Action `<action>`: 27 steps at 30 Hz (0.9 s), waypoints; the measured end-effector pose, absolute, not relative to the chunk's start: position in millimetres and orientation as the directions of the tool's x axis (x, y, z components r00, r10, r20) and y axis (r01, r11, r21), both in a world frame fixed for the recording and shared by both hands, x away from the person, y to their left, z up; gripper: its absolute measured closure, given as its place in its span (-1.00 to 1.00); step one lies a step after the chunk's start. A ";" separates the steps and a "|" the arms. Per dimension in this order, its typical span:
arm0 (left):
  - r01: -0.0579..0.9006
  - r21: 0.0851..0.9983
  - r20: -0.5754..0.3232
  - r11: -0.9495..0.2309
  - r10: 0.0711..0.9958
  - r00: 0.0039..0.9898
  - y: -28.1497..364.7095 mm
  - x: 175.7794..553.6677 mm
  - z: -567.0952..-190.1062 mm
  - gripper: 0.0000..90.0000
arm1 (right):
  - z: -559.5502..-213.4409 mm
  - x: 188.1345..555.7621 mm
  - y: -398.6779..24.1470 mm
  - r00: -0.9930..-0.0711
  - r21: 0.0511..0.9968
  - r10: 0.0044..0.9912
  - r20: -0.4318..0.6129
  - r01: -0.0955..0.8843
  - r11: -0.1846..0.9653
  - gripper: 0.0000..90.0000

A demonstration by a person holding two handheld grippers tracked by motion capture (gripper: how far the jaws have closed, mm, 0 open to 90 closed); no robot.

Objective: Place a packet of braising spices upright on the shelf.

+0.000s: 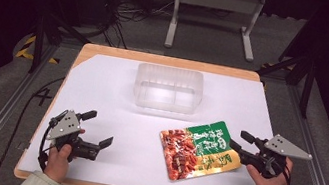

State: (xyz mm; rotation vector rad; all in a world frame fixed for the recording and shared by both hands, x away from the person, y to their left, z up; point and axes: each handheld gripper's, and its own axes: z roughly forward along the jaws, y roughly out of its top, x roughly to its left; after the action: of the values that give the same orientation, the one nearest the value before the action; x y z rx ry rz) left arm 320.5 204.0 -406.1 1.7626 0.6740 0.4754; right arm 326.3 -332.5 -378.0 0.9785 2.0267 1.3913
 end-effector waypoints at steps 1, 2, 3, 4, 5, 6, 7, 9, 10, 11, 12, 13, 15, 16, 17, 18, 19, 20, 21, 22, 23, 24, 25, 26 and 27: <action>0.201 0.959 -0.021 -0.201 0.656 0.754 204.3 320.5 -405.8 -0.98 | -377.3 325.9 -333.7 -0.622 0.935 0.783 0.006 0.281 0.216 -0.02; 0.201 0.959 -0.021 -0.200 0.656 0.754 204.6 320.5 -405.3 -0.98 | -376.4 325.2 -334.9 -0.618 0.936 0.786 0.005 0.281 0.214 -0.04; 0.199 0.959 -0.020 -0.200 0.656 0.754 204.7 320.4 -405.0 -0.98 | -375.4 324.5 -335.8 -0.620 0.937 0.785 0.007 0.279 0.212 -0.06; 0.197 0.960 -0.018 -0.201 0.656 0.754 204.7 320.3 -404.2 -0.98 | -374.2 324.0 -336.2 -0.623 0.937 0.782 0.009 0.278 0.210 -0.08; 0.195 0.961 -0.018 -0.198 0.658 0.753 204.5 320.2 -403.9 -0.98 | -371.1 322.7 -336.6 -0.627 0.938 0.779 0.009 0.275 0.211 -0.12; 0.195 0.961 -0.018 -0.198 0.658 0.753 204.5 320.2 -403.9 -0.98 | -371.1 322.7 -336.6 -0.627 0.938 0.779 0.009 0.275 0.211 -0.12; 0.193 0.961 -0.016 -0.198 0.655 0.755 204.4 320.1 -403.8 -0.98 | -368.3 321.8 -336.8 -0.626 0.937 0.780 0.001 0.273 0.217 -0.15; 0.193 0.961 -0.017 -0.199 0.654 0.756 204.1 319.9 -403.7 -0.98 | -360.1 320.0 -338.0 -0.632 0.940 0.775 0.004 0.267 0.212 -0.26; 0.194 0.961 -0.017 -0.199 0.654 0.756 204.1 319.9 -403.7 -0.98 | -358.3 319.5 -338.5 -0.631 0.941 0.776 0.010 0.268 0.206 -0.28; 0.194 0.961 -0.017 -0.199 0.654 0.756 204.0 319.9 -403.6 -0.98 | -357.3 319.2 -339.0 -0.630 0.942 0.777 0.010 0.267 0.204 -0.31; 0.194 0.961 -0.018 -0.199 0.654 0.756 203.8 319.9 -403.5 -0.98 | -356.6 318.5 -339.5 -0.627 0.942 0.779 0.010 0.268 0.203 -0.32; 0.197 0.961 -0.022 -0.196 0.654 0.756 203.5 319.7 -403.6 -0.98 | -356.2 318.3 -340.5 -0.625 0.942 0.780 0.014 0.271 0.200 -0.35; 0.195 0.959 -0.014 -0.206 0.651 0.759 203.5 320.1 -403.3 -0.98 | -356.8 318.9 -342.5 -0.621 0.939 0.783 0.019 0.281 0.200 -0.40; 0.197 0.958 -0.015 -0.209 0.650 0.760 203.3 320.2 -403.2 -0.98 | -357.1 319.0 -343.3 -0.620 0.936 0.784 0.021 0.287 0.202 -0.42; 0.196 0.959 -0.017 -0.204 0.651 0.759 202.9 320.5 -403.4 -0.98 | -358.0 319.4 -344.5 -0.618 0.932 0.785 0.030 0.301 0.202 -0.44; 0.197 0.959 -0.019 -0.203 0.649 0.760 202.8 320.9 -403.5 -0.98 | -358.6 320.1 -346.1 -0.613 0.928 0.789 0.026 0.309 0.209 -0.45; 0.197 0.958 -0.017 -0.207 0.647 0.763 202.8 321.4 -403.6 -0.98 | -359.2 320.5 -347.2 -0.607 0.920 0.794 0.037 0.331 0.211 -0.47; 0.200 0.957 -0.018 -0.210 0.646 0.763 202.6 322.1 -403.9 -0.98 | -359.9 321.3 -348.5 -0.604 0.912 0.796 0.046 0.350 0.214 -0.49; 0.200 0.957 -0.018 -0.210 0.646 0.763 202.6 322.1 -403.9 -0.98 | -360.8 321.7 -350.1 -0.598 0.902 0.800 0.055 0.373 0.217 -0.49; 0.201 0.957 -0.021 -0.207 0.646 0.763 202.2 324.1 -404.3 -0.98 | -361.6 322.0 -351.4 -0.595 0.896 0.802 0.057 0.385 0.221 -0.49; 0.204 0.956 -0.023 -0.209 0.645 0.764 202.1 324.5 -404.2 -0.98 | -362.4 322.2 -352.3 -0.591 0.890 0.804 0.064 0.398 0.221 -0.49; 0.204 0.957 -0.024 -0.206 0.645 0.764 201.5 325.5 -404.2 -0.98 | -363.0 322.3 -353.1 -0.590 0.886 0.805 0.066 0.406 0.225 -0.49; 0.206 0.956 -0.025 -0.208 0.644 0.765 200.9 326.1 -404.3 -0.98 | -363.8 322.4 -353.7 -0.586 0.881 0.807 0.066 0.415 0.229 -0.49; 0.206 0.955 -0.023 -0.212 0.643 0.766 200.0 327.0 -404.4 -0.98 | -364.5 322.2 -354.0 -0.583 0.875 0.810 0.066 0.424 0.234 -0.49; 0.204 0.955 -0.019 -0.215 0.643 0.766 199.3 327.7 -404.5 -0.98 | -365.1 322.0 -354.1 -0.581 0.869 0.812 0.066 0.433 0.239 -0.49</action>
State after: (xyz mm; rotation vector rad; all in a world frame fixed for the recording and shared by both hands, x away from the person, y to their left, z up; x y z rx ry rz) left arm 327.7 199.3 -404.5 1.7784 0.6614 0.4613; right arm 322.0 -354.1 -365.1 1.1411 2.1180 1.2862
